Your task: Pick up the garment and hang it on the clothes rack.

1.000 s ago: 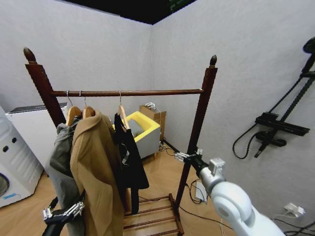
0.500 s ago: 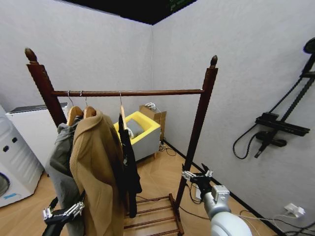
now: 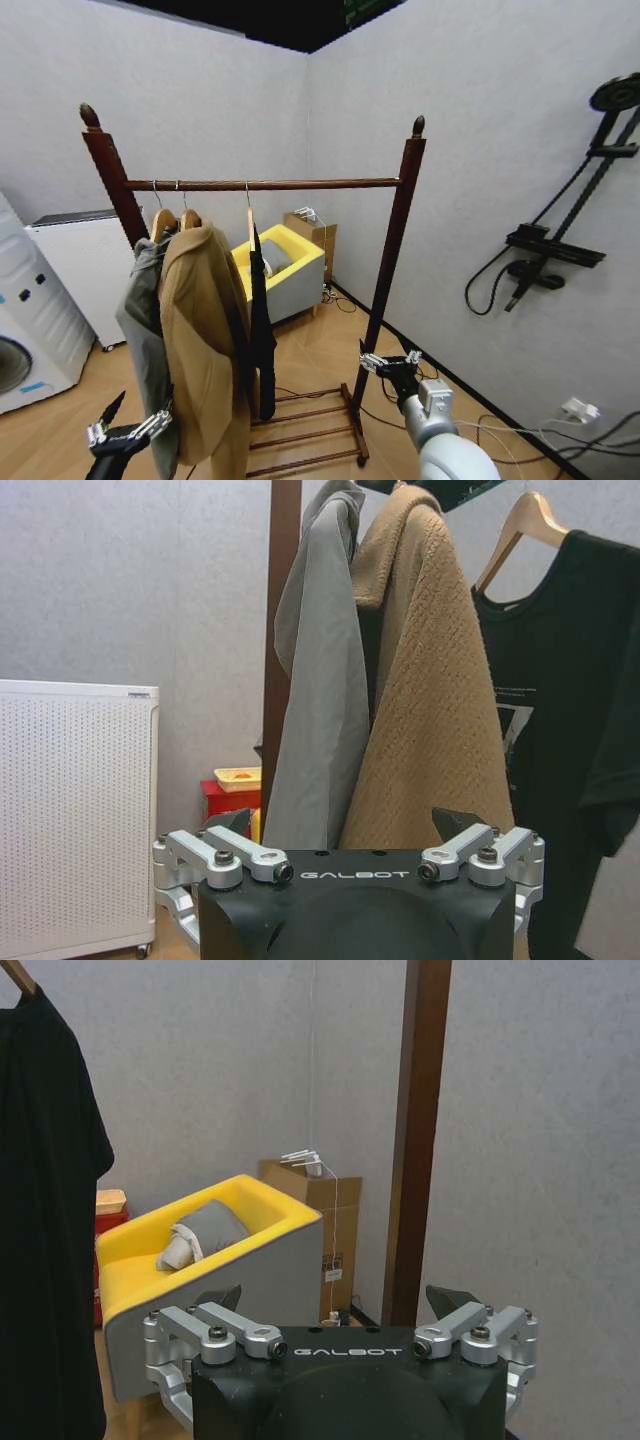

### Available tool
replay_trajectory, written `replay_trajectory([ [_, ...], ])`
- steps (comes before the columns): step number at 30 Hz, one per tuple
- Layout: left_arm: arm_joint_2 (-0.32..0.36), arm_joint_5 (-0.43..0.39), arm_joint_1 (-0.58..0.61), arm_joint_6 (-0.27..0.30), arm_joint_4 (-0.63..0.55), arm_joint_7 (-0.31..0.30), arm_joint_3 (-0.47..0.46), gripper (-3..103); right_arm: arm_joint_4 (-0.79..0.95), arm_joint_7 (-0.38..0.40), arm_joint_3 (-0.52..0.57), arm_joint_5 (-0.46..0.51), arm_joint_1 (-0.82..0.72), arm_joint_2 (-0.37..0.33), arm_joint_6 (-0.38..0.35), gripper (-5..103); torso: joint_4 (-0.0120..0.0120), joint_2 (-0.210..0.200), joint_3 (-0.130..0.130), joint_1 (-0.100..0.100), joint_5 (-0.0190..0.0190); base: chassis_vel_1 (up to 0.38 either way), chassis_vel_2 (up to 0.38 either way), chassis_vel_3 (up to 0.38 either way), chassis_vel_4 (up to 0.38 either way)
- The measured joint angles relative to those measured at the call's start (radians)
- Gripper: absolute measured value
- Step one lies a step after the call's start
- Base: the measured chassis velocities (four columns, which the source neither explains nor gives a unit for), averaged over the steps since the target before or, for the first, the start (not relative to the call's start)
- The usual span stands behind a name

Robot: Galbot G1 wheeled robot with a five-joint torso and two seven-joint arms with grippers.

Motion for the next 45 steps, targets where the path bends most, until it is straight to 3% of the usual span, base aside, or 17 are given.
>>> replay_trajectory([
  [24,0.000,0.000,0.000,0.000,0.000,0.000,0.000,100,0.015,0.001,0.018,-0.001,-0.006,0.000,0.020,100,0.0002,0.000,0.000,0.000,-0.0002,0.107,-0.252,-0.246,0.105],
  [45,0.000,0.000,0.000,0.000,0.000,0.000,0.000,100,0.007,-0.046,0.075,0.005,-0.035,-0.021,0.071,100,0.0000,0.000,0.000,0.000,-0.0005,-0.040,-0.210,-0.208,-0.038],
])
